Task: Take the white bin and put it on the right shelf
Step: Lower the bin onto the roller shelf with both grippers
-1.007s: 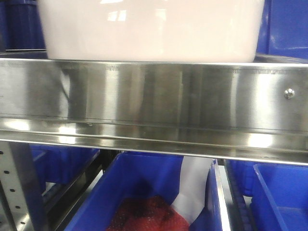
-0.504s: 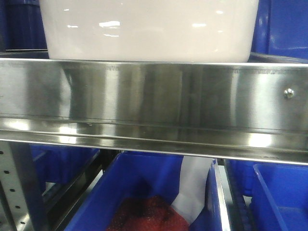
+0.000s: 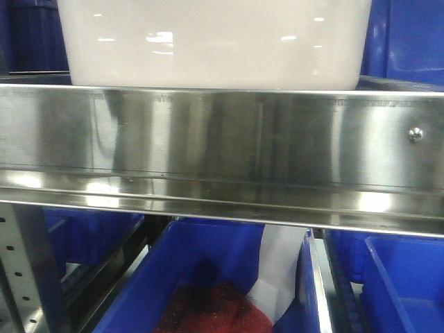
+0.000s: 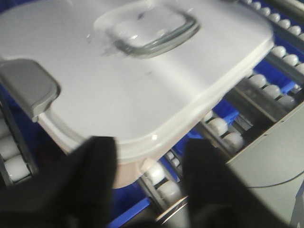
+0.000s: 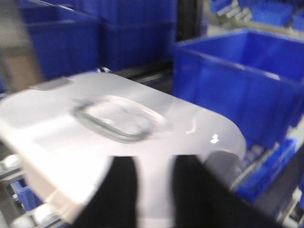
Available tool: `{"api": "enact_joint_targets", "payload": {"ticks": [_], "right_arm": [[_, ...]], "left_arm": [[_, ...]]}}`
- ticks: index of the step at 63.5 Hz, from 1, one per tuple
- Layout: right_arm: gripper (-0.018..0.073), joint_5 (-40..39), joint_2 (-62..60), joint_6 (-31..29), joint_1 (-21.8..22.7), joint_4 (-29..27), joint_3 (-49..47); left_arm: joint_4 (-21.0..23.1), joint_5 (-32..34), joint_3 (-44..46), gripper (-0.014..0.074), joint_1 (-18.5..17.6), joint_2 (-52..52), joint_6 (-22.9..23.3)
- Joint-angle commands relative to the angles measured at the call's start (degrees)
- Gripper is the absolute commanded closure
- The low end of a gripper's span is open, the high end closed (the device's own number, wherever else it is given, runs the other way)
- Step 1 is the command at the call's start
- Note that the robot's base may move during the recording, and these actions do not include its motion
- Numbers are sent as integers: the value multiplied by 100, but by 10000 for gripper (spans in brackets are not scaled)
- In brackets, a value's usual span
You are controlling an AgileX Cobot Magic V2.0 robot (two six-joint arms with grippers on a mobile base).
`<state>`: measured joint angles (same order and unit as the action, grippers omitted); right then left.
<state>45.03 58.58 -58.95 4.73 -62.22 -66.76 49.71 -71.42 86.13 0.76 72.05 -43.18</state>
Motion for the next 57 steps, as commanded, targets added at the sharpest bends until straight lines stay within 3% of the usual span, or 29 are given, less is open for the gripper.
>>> {"api": "enact_joint_targets", "payload": {"ticks": [1,6,10,22,28,34,39,49,57], "right_arm": [[504,-22,-312,93,9,-242,-191],[491,-12,-462,287,9,-143,-191],[491,-30,-541,543,9,150,-191],[491,-52,-805,2134,9,1890,-174],[491,-26,-995,3224,9,3050,-168],[491,-22,-1251,4174,9,4098,-35],[491,-42,-1534,4635,9,4614,250],[491,-229,-2328,4743,9,4874,1101],[491,-593,-3222,4743,9,4874,1986]], "left_arm": [[342,-516,186,621,-28,-391,104],[230,-516,186,736,-28,-540,249],[-68,-516,186,713,-28,-622,682],[-2122,-201,155,715,-28,-818,1927],[-2746,-5,155,715,-28,-924,2353],[-2822,392,-76,715,-28,-1089,2440],[-2822,914,-496,715,-28,-1323,2452],[-2822,2018,-1843,715,-28,-2064,2452],[-2683,3380,-3195,715,-28,-2959,2268]]}}
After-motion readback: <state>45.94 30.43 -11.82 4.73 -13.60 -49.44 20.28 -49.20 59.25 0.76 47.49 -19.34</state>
